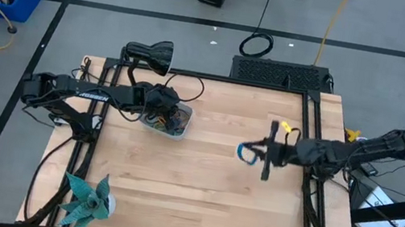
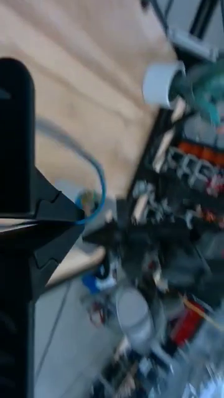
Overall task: Pick and place rubber bands into bin
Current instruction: Put the blue rubber band into the gray bin
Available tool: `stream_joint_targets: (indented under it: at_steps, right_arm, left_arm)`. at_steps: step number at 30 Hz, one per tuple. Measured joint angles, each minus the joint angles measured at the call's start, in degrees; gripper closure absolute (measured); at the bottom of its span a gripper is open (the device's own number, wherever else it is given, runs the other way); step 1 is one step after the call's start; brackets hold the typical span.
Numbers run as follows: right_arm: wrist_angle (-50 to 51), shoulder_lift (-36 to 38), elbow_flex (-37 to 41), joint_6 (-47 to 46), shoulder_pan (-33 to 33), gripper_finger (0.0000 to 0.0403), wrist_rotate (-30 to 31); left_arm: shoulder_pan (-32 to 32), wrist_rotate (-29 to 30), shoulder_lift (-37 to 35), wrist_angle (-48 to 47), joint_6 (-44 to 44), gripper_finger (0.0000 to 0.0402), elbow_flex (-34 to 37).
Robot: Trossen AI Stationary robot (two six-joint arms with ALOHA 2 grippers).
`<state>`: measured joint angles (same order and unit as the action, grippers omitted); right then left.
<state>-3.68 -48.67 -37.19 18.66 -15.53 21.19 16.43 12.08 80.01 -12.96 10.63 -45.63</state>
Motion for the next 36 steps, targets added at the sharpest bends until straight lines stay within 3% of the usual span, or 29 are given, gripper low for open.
stream_joint_targets:
  at_steps: [7,9,16,23,29,36]
  right_arm:
    - [-4.04,-0.67,-0.04,3.05,8.48,0.0403,-0.42]
    - [-4.63,-1.94,-0.04,2.80,10.60,0.0403,-1.32]
    - [-15.64,-11.18,-0.04,1.88,15.97,0.0403,-15.05]
    - [-24.91,-22.79,-0.07,0.71,17.46,0.0403,-21.01]
    - [-29.07,-29.86,-0.07,0.08,17.24,0.0403,-21.51]
    - [-30.77,-33.23,-0.07,0.04,17.22,0.0403,-21.51]
  left_arm:
    - [0.00,-1.37,0.00,0.09,-1.65,0.0355,0.00]
    - [0.00,-4.64,0.00,1.25,-2.91,0.0355,0.00]
    - [-0.04,-19.97,0.00,12.33,-6.39,0.0355,0.00]
    - [-1.90,-29.13,0.00,22.78,-6.25,0.0355,0.00]
    - [-5.39,-30.10,0.00,25.58,-9.08,0.0355,0.00]
    - [-8.41,-30.03,0.00,24.65,-11.67,0.0355,0.00]
